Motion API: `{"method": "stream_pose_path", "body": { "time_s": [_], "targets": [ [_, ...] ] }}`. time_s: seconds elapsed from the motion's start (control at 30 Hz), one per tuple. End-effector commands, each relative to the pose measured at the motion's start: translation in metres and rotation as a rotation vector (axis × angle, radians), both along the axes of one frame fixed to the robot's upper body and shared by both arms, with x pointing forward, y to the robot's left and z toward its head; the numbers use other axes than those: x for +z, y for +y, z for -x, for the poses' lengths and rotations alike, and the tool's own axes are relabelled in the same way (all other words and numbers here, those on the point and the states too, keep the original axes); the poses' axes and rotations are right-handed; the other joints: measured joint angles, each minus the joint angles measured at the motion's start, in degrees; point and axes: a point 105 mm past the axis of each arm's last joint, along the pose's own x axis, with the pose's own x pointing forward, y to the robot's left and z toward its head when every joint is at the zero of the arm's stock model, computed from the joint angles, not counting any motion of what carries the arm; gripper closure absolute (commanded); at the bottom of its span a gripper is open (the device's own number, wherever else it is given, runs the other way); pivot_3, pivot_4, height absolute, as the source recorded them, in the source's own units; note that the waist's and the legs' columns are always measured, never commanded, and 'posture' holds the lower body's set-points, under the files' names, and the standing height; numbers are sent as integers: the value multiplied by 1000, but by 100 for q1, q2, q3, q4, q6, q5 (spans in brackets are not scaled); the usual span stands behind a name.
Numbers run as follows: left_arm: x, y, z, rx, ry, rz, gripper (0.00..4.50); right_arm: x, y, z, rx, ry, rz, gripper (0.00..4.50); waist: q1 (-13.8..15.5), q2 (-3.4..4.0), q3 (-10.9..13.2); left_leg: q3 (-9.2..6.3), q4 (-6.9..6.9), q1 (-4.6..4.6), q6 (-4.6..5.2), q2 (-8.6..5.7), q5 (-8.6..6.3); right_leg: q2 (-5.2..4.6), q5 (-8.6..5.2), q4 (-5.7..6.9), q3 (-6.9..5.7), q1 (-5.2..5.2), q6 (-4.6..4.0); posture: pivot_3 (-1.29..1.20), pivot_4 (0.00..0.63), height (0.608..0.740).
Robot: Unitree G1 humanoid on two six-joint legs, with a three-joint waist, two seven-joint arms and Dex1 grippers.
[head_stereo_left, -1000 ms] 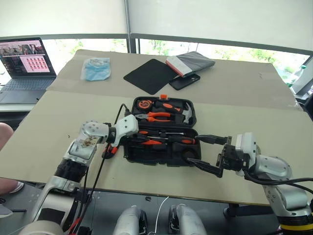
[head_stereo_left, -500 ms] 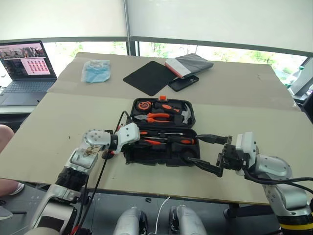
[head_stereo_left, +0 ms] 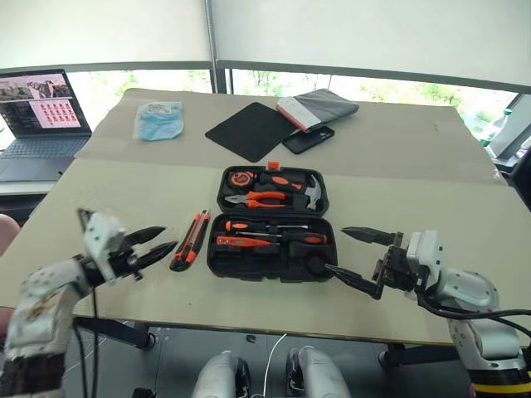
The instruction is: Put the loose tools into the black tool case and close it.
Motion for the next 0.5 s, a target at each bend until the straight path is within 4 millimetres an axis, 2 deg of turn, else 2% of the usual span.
{"method": "stream_pose_path", "body": {
  "time_s": [0.03,0.07,0.13,0.23,0.37,0.43,0.5],
  "targets": [
    [10,28,21,111,-42,-64,648,9,1,1,19,-50,-18,0,27,1,1,0,0,-1,0,-1,0,-1,0,0,-1,-1,0,0,150,740],
    [7,39,27,162,-30,-76,177,8,1,0,21,-54,-14,0,38,1,1,-1,-3,-2,-1,-1,-3,-4,-5,-2,-2,-4,-6,0,150,740],
    [4,51,37,216,-19,-77,83,7,0,-1,18,-59,-12,0,48,1,1,-1,-9,-3,22,-1,-19,-6,-20,-4,-2,-25,-30,0,150,740],
    [10,45,38,188,-58,-91,83,7,-1,-3,21,-61,-13,0,99,1,1,1,-10,-14,15,-4,-14,-8,-19,-1,-2,-48,-29,0,150,740],
    [30,5,23,16,-152,-45,83,7,1,-4,37,-56,-14,0,151,1,1,1,-10,-24,5,-10,-9,-14,-17,-1,-3,-56,-29,0,150,740],
    [41,-26,11,-131,-187,-31,599,7,2,-4,41,-55,-13,0,156,1,0,1,-10,-29,-6,-13,-2,-17,-12,0,-3,-56,-22,0,150,740],
    [42,-54,-1,-261,-185,-61,1137,8,3,-5,46,-56,-13,0,165,1,0,3,-8,-36,-10,-16,1,-15,3,4,-3,-43,0,0,150,740]
  ]
}}
